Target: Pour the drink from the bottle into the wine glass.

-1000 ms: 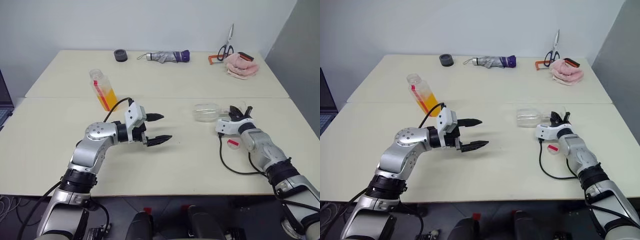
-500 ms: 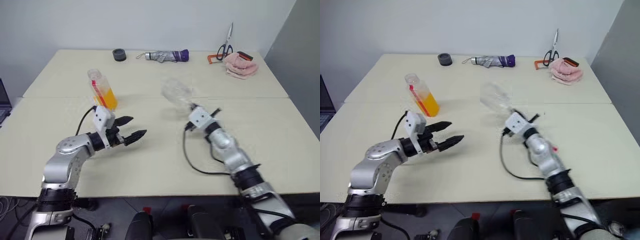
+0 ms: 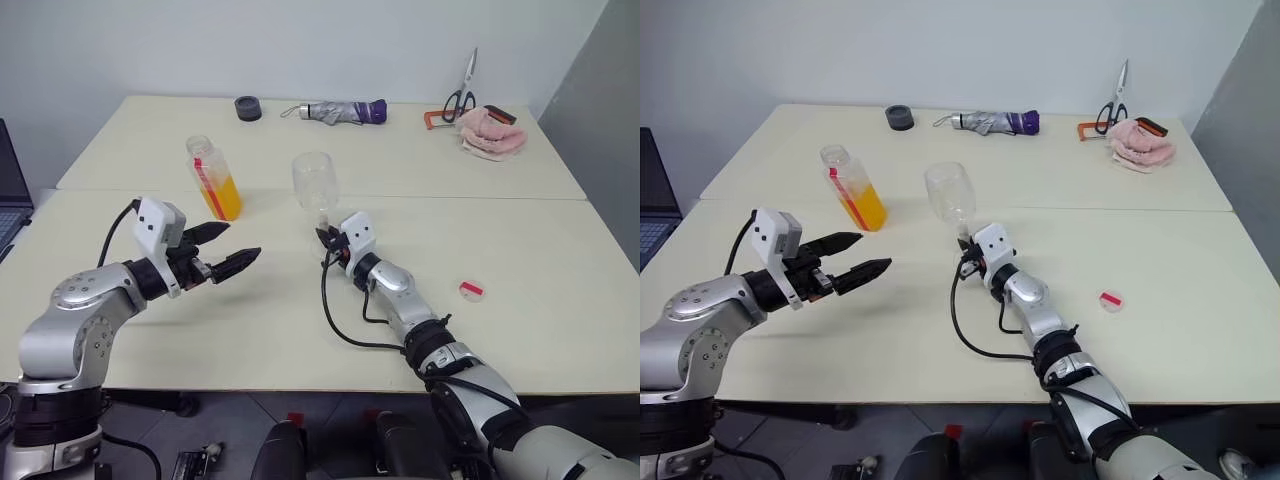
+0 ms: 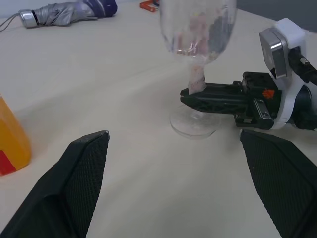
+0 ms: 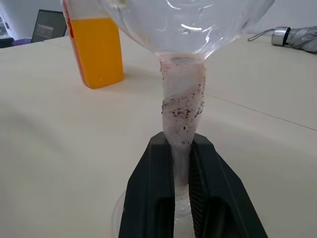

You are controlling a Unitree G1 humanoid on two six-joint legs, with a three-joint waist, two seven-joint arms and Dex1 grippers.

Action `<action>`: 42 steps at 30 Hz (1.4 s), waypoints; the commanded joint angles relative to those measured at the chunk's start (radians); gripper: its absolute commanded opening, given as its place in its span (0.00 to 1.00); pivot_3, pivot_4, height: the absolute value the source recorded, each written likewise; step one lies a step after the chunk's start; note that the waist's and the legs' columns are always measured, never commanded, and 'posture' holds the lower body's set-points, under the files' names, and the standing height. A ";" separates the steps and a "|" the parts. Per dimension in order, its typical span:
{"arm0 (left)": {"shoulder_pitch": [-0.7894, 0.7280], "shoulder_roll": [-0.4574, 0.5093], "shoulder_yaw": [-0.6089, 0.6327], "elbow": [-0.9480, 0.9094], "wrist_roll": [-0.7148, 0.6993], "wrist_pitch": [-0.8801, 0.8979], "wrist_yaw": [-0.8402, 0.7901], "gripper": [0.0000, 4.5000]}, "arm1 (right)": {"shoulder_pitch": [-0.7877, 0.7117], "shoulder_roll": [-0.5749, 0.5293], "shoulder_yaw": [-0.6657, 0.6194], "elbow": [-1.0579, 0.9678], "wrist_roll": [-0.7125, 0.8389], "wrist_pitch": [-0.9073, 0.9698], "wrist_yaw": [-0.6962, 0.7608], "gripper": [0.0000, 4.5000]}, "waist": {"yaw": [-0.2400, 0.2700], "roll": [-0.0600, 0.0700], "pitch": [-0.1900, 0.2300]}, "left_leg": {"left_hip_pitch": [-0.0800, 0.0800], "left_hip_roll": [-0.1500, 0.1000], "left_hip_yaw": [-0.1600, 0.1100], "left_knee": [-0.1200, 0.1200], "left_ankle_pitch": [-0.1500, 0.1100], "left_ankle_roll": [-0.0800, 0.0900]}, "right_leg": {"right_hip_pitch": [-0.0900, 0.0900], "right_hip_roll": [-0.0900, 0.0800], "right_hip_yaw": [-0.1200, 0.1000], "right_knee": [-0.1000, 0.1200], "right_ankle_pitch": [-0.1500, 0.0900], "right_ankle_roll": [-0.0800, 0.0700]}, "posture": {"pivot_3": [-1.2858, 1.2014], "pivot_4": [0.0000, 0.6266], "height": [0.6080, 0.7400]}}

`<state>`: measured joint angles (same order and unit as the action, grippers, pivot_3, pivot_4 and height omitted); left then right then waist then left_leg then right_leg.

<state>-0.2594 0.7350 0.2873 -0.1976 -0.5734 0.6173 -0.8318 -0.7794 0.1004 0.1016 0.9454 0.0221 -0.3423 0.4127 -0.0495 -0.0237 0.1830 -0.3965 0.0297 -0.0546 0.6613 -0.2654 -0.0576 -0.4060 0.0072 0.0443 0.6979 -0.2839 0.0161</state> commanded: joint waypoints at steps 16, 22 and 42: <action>-0.082 0.091 0.031 -0.069 -0.096 0.071 -0.024 1.00 | 0.076 -0.028 0.012 0.025 -0.027 -0.049 0.045 0.02 | -0.001 0.000 0.000 | 0.001 0.000 0.000 0.000 0.000 0.000 | 0.001 0.000 0.000 0.000 0.000 0.000 | 0.52 0.24 1.00; -0.090 0.099 0.015 -0.051 -0.074 0.041 -0.040 1.00 | 0.093 -0.024 0.004 0.009 -0.015 -0.042 0.060 0.02 | -0.001 0.000 0.000 | 0.001 0.000 0.000 0.000 0.000 0.000 | 0.001 0.000 0.001 0.000 0.000 0.000 | 0.52 0.24 1.00; -0.121 0.078 -0.027 -0.005 -0.042 -0.036 -0.062 1.00 | 0.146 -0.050 -0.019 -0.146 0.032 0.030 0.092 0.99 | 0.002 0.000 0.000 | 0.001 0.000 0.001 0.000 0.000 0.000 | 0.001 0.000 0.001 0.000 0.000 0.000 | 0.52 0.24 1.00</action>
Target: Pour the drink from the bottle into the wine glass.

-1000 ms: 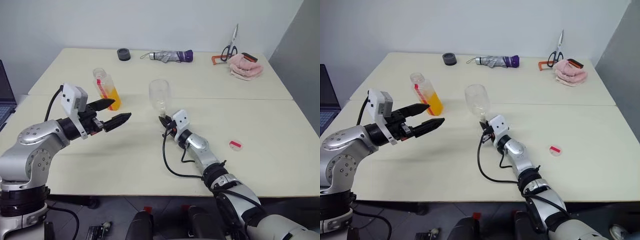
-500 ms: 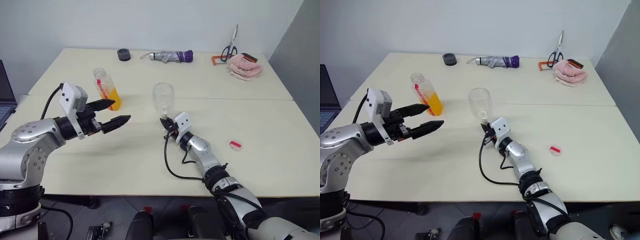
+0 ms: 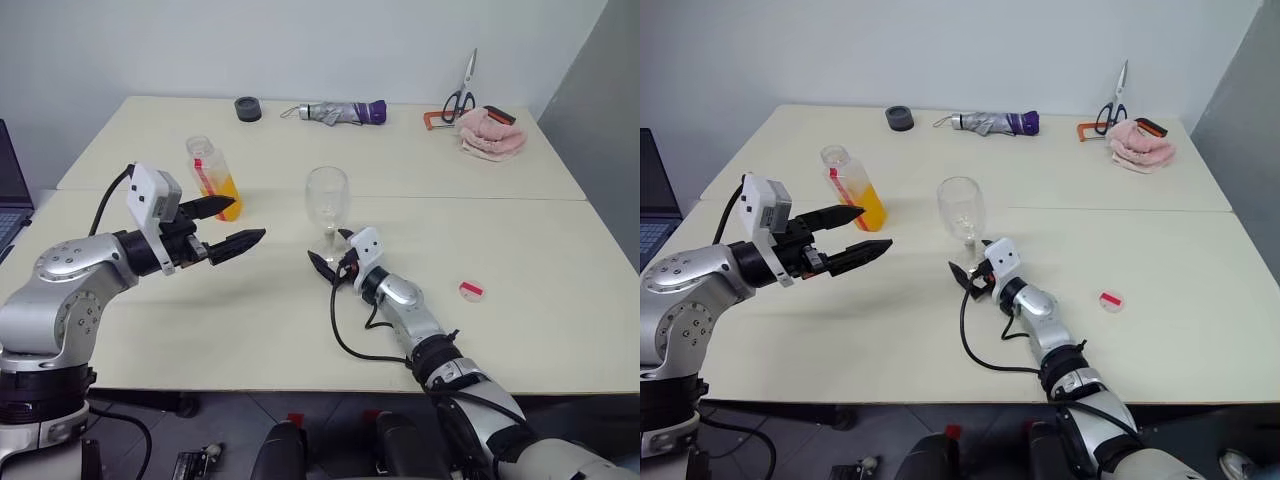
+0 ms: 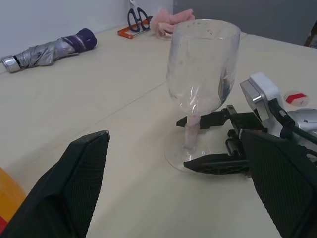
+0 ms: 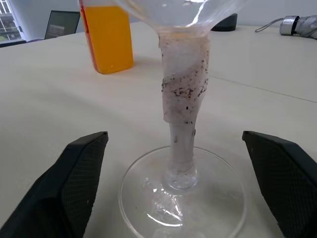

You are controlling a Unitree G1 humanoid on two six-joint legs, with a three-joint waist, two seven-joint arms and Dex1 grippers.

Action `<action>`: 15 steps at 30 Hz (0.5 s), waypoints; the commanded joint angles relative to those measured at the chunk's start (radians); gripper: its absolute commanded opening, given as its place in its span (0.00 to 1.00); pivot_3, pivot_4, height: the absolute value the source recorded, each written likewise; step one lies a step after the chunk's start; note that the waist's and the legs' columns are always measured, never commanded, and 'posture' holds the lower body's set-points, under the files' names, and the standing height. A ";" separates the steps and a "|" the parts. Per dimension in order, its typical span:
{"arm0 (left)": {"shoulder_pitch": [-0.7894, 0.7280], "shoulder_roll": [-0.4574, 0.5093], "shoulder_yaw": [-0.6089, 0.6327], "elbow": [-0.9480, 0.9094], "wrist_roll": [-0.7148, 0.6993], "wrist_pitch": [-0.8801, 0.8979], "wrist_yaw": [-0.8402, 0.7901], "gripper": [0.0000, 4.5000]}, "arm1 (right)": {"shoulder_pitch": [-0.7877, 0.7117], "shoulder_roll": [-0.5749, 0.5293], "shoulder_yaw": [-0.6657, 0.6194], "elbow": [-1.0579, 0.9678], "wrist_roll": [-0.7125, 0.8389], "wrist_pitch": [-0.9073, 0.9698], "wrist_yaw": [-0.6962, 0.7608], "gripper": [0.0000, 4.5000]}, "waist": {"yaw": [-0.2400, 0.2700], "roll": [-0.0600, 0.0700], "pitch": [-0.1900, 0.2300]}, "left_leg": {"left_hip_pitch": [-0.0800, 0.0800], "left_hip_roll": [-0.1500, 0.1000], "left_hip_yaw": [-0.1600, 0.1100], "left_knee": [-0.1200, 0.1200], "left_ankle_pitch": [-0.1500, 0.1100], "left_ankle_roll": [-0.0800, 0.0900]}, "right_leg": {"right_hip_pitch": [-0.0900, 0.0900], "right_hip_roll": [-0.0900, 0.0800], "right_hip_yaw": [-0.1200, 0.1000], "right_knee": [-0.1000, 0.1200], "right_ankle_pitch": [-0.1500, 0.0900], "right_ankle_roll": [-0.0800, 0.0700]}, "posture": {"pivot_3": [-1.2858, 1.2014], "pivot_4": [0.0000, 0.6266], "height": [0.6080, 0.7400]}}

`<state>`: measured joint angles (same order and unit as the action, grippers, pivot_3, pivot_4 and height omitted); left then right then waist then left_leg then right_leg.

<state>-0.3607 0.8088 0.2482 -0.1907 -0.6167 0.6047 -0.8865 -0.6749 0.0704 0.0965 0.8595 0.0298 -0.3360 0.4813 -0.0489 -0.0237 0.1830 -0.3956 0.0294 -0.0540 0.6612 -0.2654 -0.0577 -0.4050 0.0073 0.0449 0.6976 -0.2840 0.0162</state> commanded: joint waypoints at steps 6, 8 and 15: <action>-0.017 0.001 0.014 -0.023 -0.003 -0.029 -0.005 1.00 | 0.154 -0.072 0.007 -0.280 0.057 0.125 0.089 0.99 | 0.006 0.000 0.000 | -0.001 0.000 0.000 0.000 0.000 0.000 | 0.000 0.000 0.000 0.000 0.000 0.000 | 0.52 0.24 1.00; -0.014 -0.002 0.015 -0.030 -0.006 -0.029 -0.003 1.00 | 0.190 -0.088 0.014 -0.354 0.064 0.166 0.103 0.99 | 0.007 0.000 0.000 | -0.001 0.000 0.000 0.000 0.000 0.000 | 0.000 0.000 0.000 0.000 0.000 0.000 | 0.52 0.24 1.00; 0.004 -0.024 0.015 -0.043 -0.004 -0.037 0.007 1.00 | 0.301 -0.156 0.008 -0.589 0.093 0.301 0.117 0.99 | 0.008 0.001 0.000 | -0.001 0.000 0.000 0.000 0.000 0.000 | 0.000 0.000 0.000 -0.001 0.000 0.000 | 0.52 0.24 1.00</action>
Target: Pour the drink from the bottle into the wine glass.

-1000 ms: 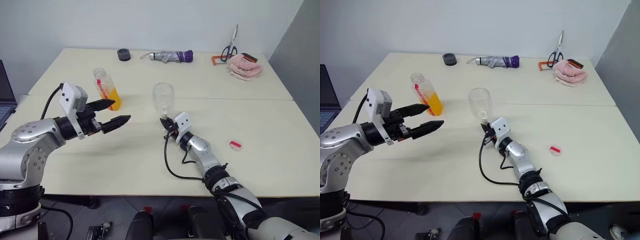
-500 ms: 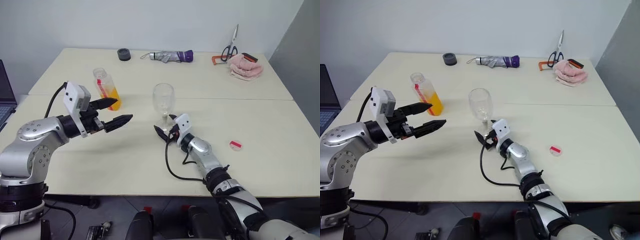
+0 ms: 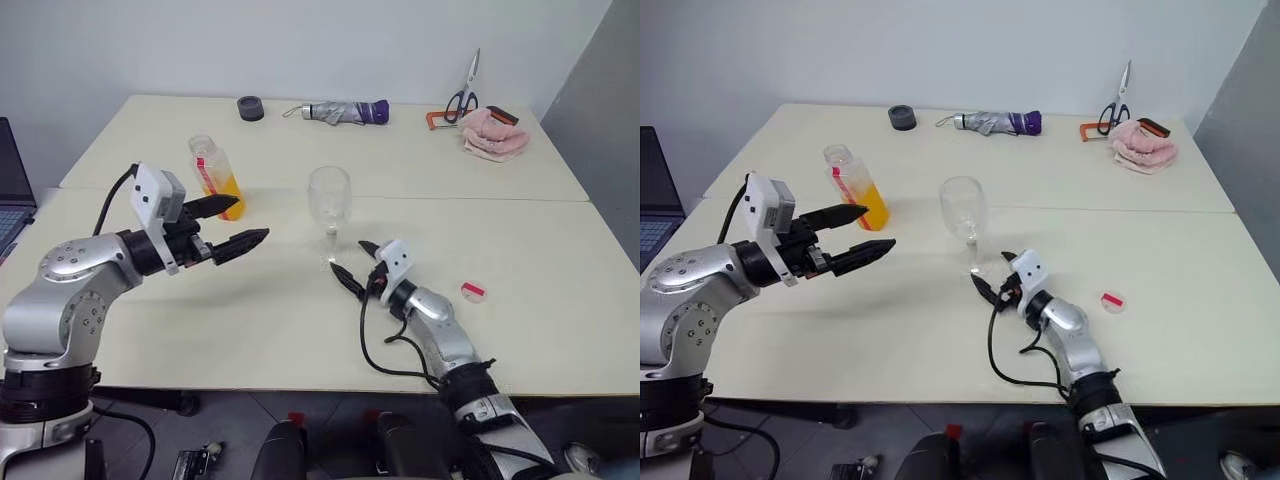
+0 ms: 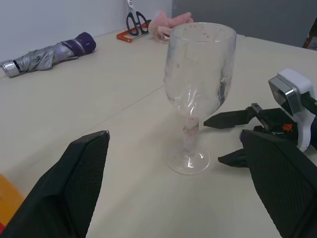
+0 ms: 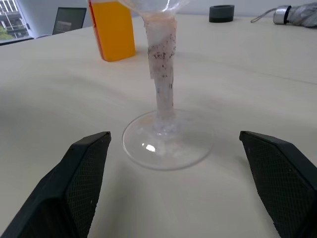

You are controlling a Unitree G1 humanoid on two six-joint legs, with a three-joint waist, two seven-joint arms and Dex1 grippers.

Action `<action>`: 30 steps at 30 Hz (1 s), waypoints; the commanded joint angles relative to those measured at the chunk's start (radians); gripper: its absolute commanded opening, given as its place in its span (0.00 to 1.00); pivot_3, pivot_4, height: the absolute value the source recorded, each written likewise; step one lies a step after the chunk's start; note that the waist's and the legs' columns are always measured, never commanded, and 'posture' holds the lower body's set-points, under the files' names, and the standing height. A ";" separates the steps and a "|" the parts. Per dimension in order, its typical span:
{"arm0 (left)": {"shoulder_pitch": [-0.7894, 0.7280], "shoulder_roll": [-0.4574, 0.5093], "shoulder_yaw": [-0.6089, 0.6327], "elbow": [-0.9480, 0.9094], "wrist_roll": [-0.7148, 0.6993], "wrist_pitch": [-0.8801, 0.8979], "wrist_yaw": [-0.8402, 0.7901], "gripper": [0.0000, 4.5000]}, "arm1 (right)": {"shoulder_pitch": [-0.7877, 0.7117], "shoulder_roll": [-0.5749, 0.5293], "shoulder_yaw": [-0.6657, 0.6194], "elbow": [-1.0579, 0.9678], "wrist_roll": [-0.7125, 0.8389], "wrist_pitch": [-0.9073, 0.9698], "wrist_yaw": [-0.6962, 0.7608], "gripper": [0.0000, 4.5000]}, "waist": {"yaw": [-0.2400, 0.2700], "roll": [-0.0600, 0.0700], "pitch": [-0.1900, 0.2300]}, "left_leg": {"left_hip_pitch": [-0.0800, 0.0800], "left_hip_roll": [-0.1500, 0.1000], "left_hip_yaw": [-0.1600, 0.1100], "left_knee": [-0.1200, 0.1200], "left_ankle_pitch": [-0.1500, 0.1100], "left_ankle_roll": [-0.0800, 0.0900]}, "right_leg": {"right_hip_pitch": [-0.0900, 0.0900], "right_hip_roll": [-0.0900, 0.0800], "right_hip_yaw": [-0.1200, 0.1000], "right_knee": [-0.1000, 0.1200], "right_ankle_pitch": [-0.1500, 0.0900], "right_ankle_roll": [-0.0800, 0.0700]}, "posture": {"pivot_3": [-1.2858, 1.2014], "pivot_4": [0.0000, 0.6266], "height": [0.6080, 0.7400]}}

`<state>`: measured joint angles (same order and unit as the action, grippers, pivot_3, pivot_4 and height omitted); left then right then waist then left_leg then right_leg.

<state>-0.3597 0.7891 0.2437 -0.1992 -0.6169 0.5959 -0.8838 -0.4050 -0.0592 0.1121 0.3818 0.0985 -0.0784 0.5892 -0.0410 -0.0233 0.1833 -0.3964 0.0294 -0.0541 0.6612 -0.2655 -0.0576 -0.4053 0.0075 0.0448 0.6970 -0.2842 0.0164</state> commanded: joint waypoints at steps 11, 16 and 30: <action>0.025 -0.061 0.000 0.021 0.065 -0.084 0.070 1.00 | 0.225 -0.218 -0.013 -0.494 0.086 0.217 0.082 0.99 | 0.008 0.001 0.001 | 0.000 0.000 0.000 0.000 0.000 0.000 | 0.000 0.001 0.000 -0.001 0.000 0.000 | 0.52 0.24 1.00; 0.084 -0.132 -0.013 0.151 0.218 -0.211 0.199 1.00 | 0.296 -0.319 -0.014 -0.688 0.168 0.353 0.144 0.99 | 0.007 0.002 0.001 | 0.000 0.001 0.000 0.000 0.000 0.000 | 0.000 0.001 0.001 -0.001 0.000 0.000 | 0.52 0.24 1.00; -0.092 -0.229 -0.012 0.482 0.364 -0.405 0.369 1.00 | 0.327 -0.440 -0.045 -0.935 0.327 0.545 0.151 0.99 | 0.011 0.001 0.001 | -0.001 0.000 -0.001 0.001 0.000 0.000 | 0.000 0.001 -0.001 -0.001 0.000 0.000 | 0.52 0.24 1.00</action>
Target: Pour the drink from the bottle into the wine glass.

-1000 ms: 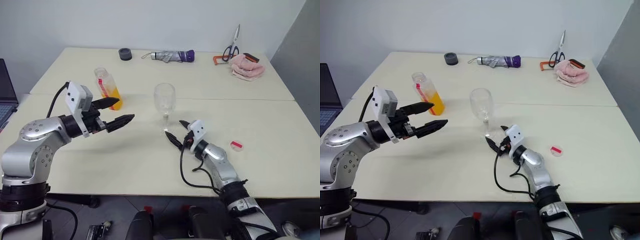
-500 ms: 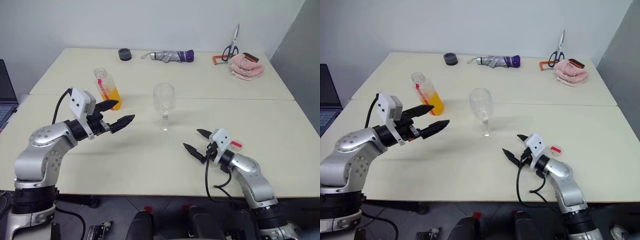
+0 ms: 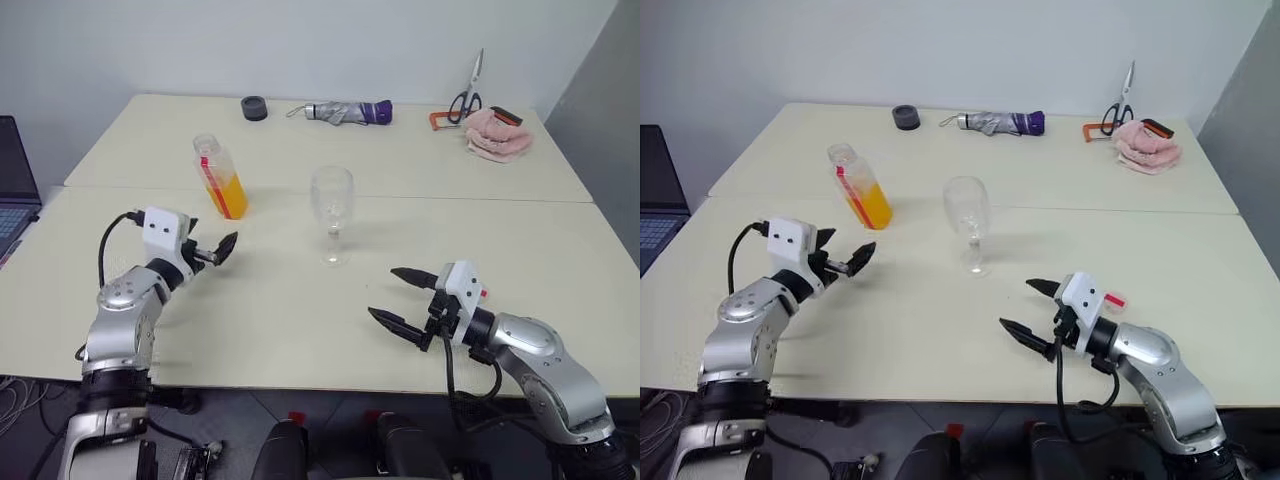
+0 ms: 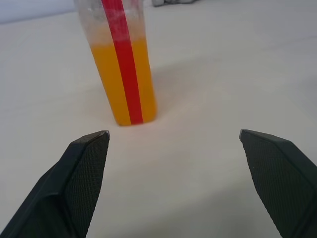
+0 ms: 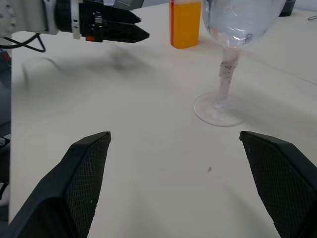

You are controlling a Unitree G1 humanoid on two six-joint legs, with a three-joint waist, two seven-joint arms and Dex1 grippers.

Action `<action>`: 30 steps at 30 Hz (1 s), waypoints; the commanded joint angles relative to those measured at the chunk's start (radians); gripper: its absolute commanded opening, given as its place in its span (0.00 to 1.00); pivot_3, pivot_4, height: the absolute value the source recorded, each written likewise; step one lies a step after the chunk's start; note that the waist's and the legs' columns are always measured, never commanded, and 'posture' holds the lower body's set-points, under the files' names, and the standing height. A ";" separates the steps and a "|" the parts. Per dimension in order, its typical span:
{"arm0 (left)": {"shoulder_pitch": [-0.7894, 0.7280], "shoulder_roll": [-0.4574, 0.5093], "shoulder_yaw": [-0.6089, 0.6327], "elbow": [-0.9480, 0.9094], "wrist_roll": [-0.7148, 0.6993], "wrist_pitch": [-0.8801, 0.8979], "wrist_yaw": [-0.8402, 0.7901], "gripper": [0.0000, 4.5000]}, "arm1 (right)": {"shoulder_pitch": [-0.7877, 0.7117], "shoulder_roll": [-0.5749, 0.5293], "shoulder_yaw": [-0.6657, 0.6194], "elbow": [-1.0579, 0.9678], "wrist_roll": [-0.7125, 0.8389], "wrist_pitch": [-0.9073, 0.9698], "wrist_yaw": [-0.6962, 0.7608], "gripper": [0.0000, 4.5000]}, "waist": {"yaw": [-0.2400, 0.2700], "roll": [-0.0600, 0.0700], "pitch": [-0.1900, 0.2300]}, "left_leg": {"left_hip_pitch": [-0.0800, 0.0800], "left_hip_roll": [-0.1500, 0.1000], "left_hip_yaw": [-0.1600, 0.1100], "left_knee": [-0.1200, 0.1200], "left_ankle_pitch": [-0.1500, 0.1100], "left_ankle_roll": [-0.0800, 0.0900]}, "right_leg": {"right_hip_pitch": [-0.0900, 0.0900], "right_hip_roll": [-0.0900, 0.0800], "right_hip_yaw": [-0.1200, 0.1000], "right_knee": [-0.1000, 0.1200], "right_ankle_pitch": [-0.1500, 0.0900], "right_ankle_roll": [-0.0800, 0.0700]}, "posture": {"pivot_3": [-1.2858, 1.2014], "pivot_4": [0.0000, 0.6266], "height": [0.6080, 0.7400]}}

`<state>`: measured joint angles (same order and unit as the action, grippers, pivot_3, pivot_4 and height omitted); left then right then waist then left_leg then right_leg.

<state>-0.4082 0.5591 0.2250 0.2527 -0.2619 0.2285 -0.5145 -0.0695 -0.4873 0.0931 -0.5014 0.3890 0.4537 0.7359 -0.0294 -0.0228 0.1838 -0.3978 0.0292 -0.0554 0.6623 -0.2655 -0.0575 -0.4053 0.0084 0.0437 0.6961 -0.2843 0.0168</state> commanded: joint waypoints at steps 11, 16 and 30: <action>-0.177 -0.003 0.027 0.208 0.034 -0.107 0.061 1.00 | -0.017 -0.054 -0.035 -0.090 0.085 0.037 0.004 0.99 | -0.001 0.000 0.000 | 0.000 0.000 0.000 0.000 0.000 0.000 | 0.000 0.000 0.000 0.000 0.000 0.000 | 0.52 0.24 1.00; -0.214 -0.006 0.026 0.259 0.031 -0.122 0.068 1.00 | -0.021 -0.053 -0.026 -0.090 0.078 0.032 -0.003 0.99 | 0.000 0.000 0.000 | 0.000 0.000 0.000 0.000 0.000 0.000 | 0.000 0.000 -0.001 0.000 0.000 0.000 | 0.52 0.24 1.00; -0.389 0.004 0.009 0.491 0.052 -0.181 0.017 1.00 | -0.065 -0.059 -0.013 -0.093 0.071 0.039 -0.009 0.99 | -0.001 0.000 0.000 | 0.000 0.000 -0.001 0.000 0.000 0.000 | 0.000 0.000 -0.001 0.000 0.000 0.000 | 0.52 0.24 1.00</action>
<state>-0.7609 0.5474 0.2307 0.7332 -0.2187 0.0775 -0.4911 -0.1168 -0.5397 0.0813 -0.5556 0.4532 0.4958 0.7265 -0.0301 -0.0231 0.1836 -0.3982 0.0288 -0.0559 0.6625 -0.2655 -0.0575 -0.4053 0.0087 0.0428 0.6963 -0.2842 0.0168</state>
